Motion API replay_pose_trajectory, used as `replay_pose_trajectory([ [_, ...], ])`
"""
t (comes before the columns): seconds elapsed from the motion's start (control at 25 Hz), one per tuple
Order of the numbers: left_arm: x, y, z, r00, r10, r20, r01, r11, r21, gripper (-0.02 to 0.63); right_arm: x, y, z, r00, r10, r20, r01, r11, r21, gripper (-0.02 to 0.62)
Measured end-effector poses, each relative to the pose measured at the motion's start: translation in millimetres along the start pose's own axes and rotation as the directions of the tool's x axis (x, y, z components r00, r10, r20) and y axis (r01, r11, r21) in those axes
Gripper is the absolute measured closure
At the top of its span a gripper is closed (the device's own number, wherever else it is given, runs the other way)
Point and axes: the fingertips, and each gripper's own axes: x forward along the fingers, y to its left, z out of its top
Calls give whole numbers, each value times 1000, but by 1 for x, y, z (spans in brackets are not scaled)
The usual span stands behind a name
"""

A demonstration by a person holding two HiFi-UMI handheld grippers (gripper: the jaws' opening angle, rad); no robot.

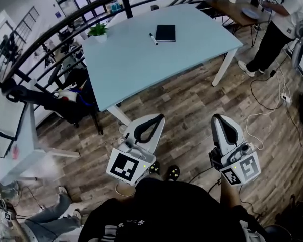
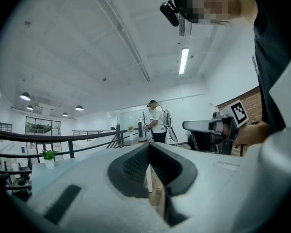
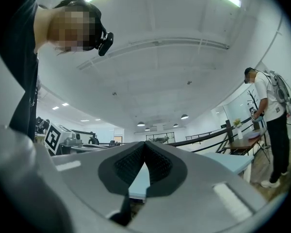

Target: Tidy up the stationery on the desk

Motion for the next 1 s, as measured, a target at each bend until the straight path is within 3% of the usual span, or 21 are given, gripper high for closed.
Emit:
replay_pose_trajectory([
  [0.28, 4, -22, 7, 1000, 4, 15, -3, 999, -37, 614, -16, -11, -10, 1000, -7, -10, 7, 1000, 11, 591],
  [0.6, 13, -28, -1, 1000, -10, -21, 9, 1000, -20, 614, -24, -28, -34, 998, -47, -35, 49, 997, 64, 592],
  [1.0, 53, 4, 1, 999, -54, -3, 54, 996, 76, 614, 2, -56, -33, 998, -46, -45, 47, 999, 20, 598],
])
